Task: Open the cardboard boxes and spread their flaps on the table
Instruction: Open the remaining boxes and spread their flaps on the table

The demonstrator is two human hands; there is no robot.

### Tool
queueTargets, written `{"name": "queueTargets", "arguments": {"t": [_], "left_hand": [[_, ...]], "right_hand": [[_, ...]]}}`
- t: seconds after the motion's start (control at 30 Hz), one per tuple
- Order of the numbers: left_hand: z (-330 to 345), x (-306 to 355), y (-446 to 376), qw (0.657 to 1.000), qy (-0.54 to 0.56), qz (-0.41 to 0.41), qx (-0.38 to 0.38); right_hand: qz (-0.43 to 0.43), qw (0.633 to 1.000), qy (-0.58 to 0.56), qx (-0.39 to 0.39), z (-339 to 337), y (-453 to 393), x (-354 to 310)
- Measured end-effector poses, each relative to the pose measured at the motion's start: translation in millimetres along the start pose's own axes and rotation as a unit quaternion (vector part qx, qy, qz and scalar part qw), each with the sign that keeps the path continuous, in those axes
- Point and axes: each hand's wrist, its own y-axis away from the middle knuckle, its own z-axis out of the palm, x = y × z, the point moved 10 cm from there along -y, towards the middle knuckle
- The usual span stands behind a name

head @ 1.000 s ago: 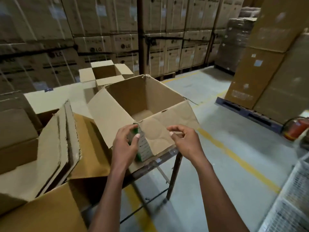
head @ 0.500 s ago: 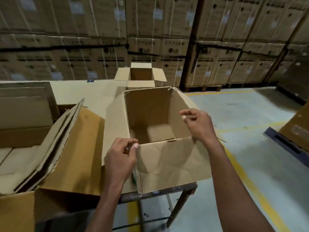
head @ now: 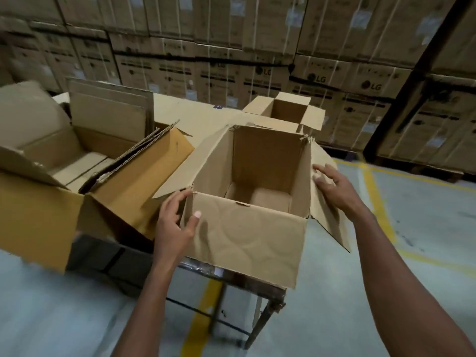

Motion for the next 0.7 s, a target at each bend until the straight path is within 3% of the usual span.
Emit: {"name": "queueTargets", "arguments": {"t": [0.17,0.33,0.57,0.7], "left_hand": [[7,-30,64,0.993,-0.023,-0.112,0.029],[19,-11,91,0.991,0.047,-0.112,0.053],[51,48,105,0.982,0.119,-0.056,0.138],[37,50,75,0.976,0.125,-0.066,0.166]], "right_hand": [[0.011,0.999,-0.025,-0.036,-2,4,33],[0.045,0.992,-0.105,-0.047,-8,18,53],[0.048,0.955,-0.280,0.091,-50,33,64],[0.033,0.949,-0.285,0.131,-78,43,53]]}}
